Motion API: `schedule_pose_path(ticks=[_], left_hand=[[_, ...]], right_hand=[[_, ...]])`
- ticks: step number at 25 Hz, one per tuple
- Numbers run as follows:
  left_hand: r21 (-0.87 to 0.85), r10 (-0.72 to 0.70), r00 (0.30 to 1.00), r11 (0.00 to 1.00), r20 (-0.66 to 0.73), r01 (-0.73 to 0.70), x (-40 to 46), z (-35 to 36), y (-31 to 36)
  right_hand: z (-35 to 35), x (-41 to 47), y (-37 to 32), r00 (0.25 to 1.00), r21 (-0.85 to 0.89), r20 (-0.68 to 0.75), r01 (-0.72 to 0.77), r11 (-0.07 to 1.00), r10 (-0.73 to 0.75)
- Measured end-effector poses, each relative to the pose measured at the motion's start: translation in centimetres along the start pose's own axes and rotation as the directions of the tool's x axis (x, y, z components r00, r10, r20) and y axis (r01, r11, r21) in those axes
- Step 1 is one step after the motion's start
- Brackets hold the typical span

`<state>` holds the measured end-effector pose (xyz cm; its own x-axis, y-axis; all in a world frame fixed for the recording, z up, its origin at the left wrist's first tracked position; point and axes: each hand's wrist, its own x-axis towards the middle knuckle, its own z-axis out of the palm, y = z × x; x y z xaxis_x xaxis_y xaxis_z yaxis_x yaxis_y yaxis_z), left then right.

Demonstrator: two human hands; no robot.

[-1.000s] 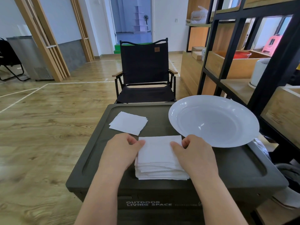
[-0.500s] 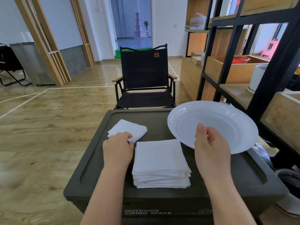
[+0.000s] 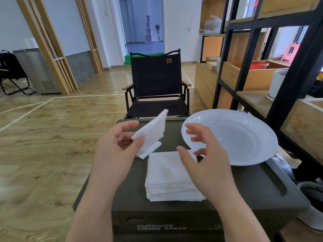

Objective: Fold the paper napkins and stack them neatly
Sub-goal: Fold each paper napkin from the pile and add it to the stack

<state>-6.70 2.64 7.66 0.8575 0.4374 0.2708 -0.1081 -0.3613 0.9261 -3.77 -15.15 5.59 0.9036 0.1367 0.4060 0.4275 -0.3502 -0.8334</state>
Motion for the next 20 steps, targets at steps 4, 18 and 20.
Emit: schedule_pose_path(ticks=[4, 18, 20], left_hand=[[0.097, 0.128, 0.972, 0.984, 0.197, -0.149, -1.1, -0.2, 2.2], [-0.092, -0.234, 0.962, 0.964, 0.142, 0.248, -0.5, 1.8, 0.4], [-0.016, -0.262, 0.963, 0.965, 0.065, 0.263, -0.5, 2.4, -0.1]], right_hand=[[0.5, -0.3, -1.3, 0.987, -0.057, 0.116, 0.119, 0.991, -0.112], [-1.0, 0.6, 1.1, 0.898, 0.27, -0.029, -0.416, 0.869, 0.439], [-0.9, 0.6, 1.4, 0.908, 0.1, -0.058, -0.409, 0.907, 0.415]])
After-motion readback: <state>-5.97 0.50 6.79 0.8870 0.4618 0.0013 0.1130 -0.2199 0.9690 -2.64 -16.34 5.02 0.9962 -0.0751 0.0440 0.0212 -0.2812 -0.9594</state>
